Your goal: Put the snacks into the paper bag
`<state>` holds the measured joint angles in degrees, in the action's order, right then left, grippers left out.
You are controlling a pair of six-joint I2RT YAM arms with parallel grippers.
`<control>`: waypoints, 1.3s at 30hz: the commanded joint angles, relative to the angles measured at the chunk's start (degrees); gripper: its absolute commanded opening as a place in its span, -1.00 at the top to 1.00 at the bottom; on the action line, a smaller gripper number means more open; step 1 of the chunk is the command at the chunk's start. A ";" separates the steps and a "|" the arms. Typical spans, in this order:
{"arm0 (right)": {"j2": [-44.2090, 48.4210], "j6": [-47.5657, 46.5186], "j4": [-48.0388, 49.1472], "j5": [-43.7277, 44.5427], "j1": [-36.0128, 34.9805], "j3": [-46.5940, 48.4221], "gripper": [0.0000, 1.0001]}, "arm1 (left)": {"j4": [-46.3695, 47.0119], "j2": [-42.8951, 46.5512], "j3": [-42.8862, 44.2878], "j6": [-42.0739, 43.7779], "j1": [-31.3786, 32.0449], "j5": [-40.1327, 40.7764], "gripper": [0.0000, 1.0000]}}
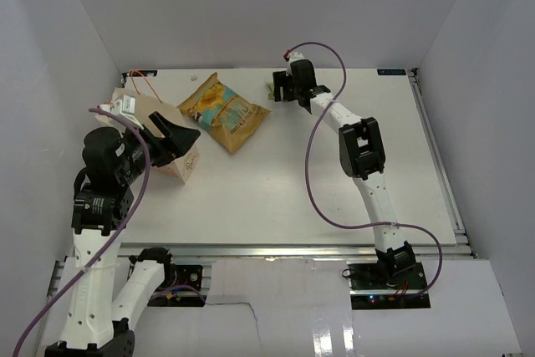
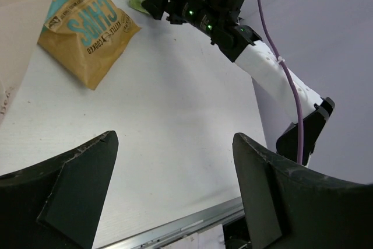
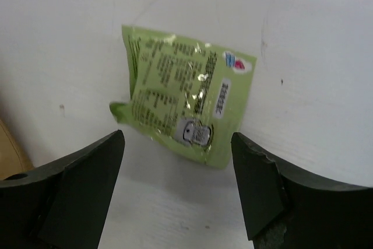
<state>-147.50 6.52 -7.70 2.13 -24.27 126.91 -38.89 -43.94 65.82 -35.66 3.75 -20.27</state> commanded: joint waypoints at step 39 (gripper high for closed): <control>10.09 -0.01 4.36 -5.26 0.71 -21.29 0.70 | 14.89 0.00 -16.51 -15.58 0.91 -13.74 -0.83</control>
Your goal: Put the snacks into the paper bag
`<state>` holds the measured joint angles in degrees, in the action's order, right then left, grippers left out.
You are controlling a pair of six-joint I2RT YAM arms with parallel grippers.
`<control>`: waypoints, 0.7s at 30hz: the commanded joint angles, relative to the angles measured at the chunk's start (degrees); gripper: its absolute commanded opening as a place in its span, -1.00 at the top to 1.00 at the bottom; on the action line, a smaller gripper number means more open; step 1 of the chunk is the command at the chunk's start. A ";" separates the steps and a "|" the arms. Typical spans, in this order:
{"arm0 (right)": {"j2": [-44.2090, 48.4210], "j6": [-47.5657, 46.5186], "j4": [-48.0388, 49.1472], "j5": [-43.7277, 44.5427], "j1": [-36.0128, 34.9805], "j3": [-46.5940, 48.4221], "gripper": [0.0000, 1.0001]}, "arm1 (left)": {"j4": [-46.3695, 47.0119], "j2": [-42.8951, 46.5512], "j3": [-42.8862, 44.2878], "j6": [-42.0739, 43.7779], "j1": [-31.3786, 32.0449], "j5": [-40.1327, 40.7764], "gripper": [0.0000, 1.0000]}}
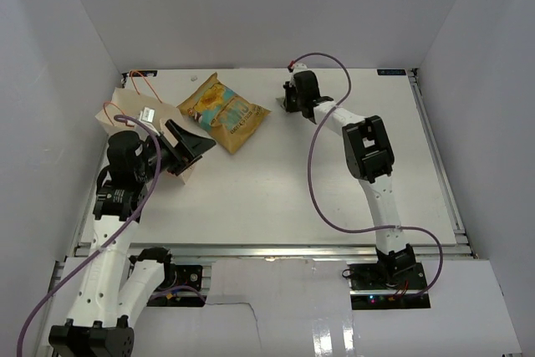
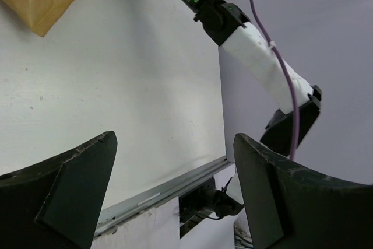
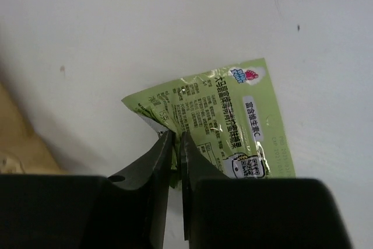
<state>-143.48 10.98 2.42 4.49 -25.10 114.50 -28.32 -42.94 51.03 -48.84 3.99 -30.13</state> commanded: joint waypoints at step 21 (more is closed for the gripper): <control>52.76 -31.55 -13.66 -45.88 4.45 -58.24 0.85 | 35.96 -30.25 -13.15 -21.11 30.45 9.30 -0.86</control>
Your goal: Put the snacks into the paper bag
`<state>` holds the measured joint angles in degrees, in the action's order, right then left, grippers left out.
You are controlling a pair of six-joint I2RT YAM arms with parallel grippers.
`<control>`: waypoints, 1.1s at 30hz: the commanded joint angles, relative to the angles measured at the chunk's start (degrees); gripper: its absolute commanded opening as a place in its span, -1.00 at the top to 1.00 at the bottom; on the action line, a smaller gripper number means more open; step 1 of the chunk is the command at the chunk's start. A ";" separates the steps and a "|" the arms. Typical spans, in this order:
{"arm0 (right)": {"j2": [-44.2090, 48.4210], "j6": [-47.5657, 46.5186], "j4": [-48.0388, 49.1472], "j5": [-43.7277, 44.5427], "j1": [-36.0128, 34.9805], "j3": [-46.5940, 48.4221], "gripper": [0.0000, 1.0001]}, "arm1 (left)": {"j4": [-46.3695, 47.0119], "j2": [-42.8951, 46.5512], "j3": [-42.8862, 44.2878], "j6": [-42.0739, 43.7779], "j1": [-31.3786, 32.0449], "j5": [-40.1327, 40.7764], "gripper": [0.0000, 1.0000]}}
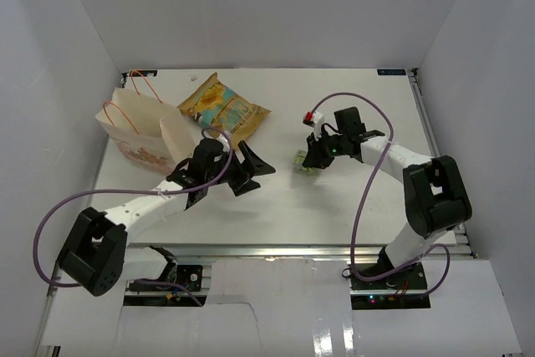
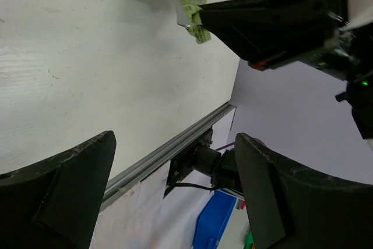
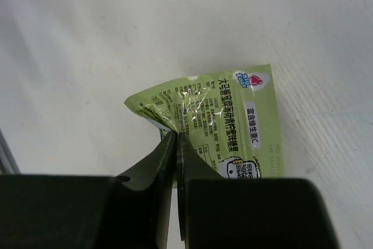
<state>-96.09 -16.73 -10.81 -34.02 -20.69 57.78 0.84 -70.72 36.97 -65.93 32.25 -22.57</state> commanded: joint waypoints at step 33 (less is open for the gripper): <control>18.39 -7.17 -2.99 -12.30 -5.24 -8.38 0.85 | 6.72 -19.10 10.92 -6.93 8.71 3.85 -0.66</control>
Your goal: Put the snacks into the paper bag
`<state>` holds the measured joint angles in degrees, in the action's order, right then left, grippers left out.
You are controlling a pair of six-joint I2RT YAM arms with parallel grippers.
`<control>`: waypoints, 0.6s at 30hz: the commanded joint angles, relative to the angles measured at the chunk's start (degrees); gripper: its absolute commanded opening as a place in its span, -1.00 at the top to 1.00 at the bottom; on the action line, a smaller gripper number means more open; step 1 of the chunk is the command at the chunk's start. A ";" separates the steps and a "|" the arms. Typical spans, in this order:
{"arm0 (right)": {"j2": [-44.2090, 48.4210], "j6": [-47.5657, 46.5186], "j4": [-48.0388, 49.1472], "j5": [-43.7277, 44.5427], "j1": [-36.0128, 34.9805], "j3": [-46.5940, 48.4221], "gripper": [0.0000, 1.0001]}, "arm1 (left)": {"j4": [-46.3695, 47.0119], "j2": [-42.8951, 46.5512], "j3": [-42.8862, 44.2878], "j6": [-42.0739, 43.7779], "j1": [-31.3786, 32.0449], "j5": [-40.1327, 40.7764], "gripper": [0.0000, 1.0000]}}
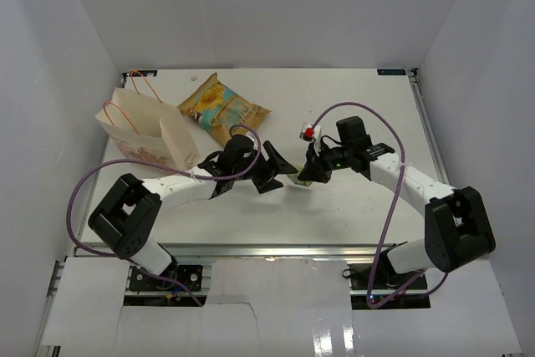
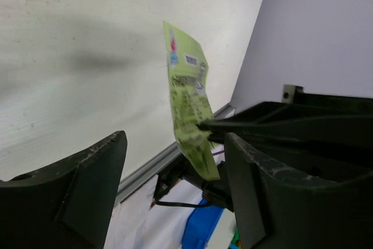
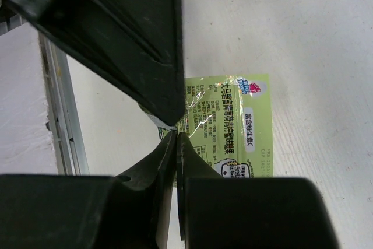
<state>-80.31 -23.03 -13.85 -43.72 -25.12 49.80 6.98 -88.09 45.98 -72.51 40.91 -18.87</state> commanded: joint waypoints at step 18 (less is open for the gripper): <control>4.02 0.26 1.54 -1.98 -2.21 -0.94 0.31 | 1.10 -2.26 3.95 0.61 -0.04 -1.17 1.00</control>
<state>-77.60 -22.59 -13.56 -44.73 -27.05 48.90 8.08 -93.43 49.47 -72.93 40.91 -20.21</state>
